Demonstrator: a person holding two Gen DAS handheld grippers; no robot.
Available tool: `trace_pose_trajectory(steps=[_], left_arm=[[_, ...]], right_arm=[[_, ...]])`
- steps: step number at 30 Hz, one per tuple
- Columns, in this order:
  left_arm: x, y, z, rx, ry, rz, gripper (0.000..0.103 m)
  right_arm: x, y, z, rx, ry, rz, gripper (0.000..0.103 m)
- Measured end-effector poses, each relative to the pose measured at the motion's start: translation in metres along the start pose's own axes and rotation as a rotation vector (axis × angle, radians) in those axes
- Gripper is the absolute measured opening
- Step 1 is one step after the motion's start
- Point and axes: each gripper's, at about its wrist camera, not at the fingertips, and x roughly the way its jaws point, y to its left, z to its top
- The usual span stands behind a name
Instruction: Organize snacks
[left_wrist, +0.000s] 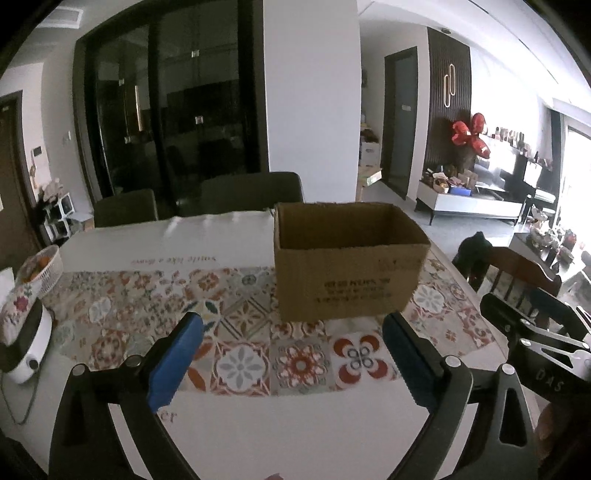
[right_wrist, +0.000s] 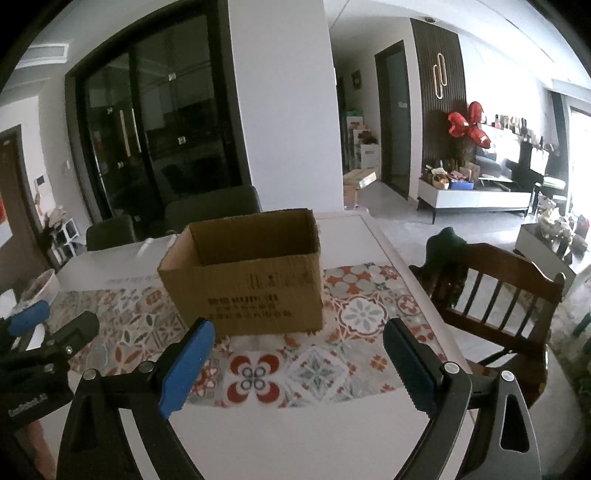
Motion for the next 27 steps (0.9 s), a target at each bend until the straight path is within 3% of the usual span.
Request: trace_pose_trajectory(steps=[27], left_arm=[[-0.058, 0.011, -0.091, -0.02, 0.026, 0.074, 0.103]], right_arm=[[-0.07, 0.007, -0.086, -0.056, 0.028, 0.008, 0.094]])
